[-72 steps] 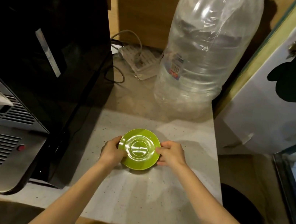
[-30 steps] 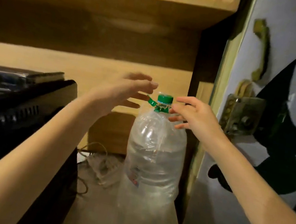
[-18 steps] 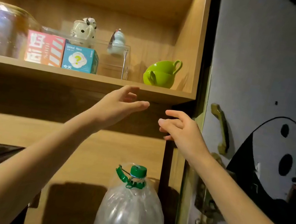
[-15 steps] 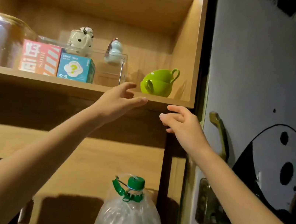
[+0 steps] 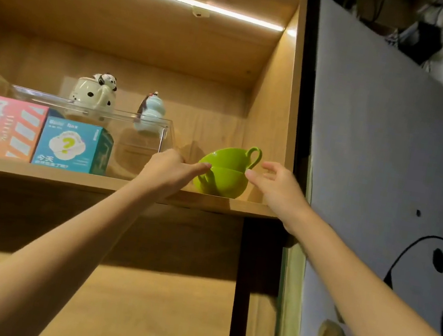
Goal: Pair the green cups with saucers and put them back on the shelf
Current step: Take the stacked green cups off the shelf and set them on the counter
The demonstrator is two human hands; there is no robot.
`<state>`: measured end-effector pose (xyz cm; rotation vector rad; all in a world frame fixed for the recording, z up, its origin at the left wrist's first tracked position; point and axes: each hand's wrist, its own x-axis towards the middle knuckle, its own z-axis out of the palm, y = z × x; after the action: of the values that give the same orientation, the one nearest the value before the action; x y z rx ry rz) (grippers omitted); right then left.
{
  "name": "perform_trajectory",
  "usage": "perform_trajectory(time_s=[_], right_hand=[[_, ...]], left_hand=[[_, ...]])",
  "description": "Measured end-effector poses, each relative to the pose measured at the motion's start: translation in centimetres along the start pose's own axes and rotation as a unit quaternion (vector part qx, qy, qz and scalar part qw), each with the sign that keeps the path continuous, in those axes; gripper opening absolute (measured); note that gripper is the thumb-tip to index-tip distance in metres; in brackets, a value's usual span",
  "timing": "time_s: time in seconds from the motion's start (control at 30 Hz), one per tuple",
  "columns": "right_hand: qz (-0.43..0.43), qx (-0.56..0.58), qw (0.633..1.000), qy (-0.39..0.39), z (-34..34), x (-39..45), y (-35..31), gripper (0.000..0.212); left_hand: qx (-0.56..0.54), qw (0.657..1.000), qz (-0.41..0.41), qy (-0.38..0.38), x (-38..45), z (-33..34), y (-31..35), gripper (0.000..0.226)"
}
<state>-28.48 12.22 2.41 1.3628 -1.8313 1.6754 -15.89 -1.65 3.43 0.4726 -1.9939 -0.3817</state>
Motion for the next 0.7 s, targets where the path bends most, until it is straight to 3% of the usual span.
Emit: perform_trajectory(time_s=[0.13, 0.37, 0.7], right_hand=[[0.028, -0.015, 0.999, -0.010, 0.4, 1.5, 0.2, 0.055], [0.048, 0.003, 0.999, -0.002, 1.4, 3.2, 0.6, 0.039], [0.040, -0.009, 0.999, 0.024, 1.8, 3.0, 0.5, 0.048]], left_hand=[[-0.033, 0.998, -0.016, -0.060, 1.2, 1.4, 0.1, 0.055], [-0.038, 0.999, -0.034, -0.016, 2.0, 2.7, 0.1, 0.048], [-0.103, 0.993, -0.047, -0.014, 1.7, 2.5, 0.6, 0.039]])
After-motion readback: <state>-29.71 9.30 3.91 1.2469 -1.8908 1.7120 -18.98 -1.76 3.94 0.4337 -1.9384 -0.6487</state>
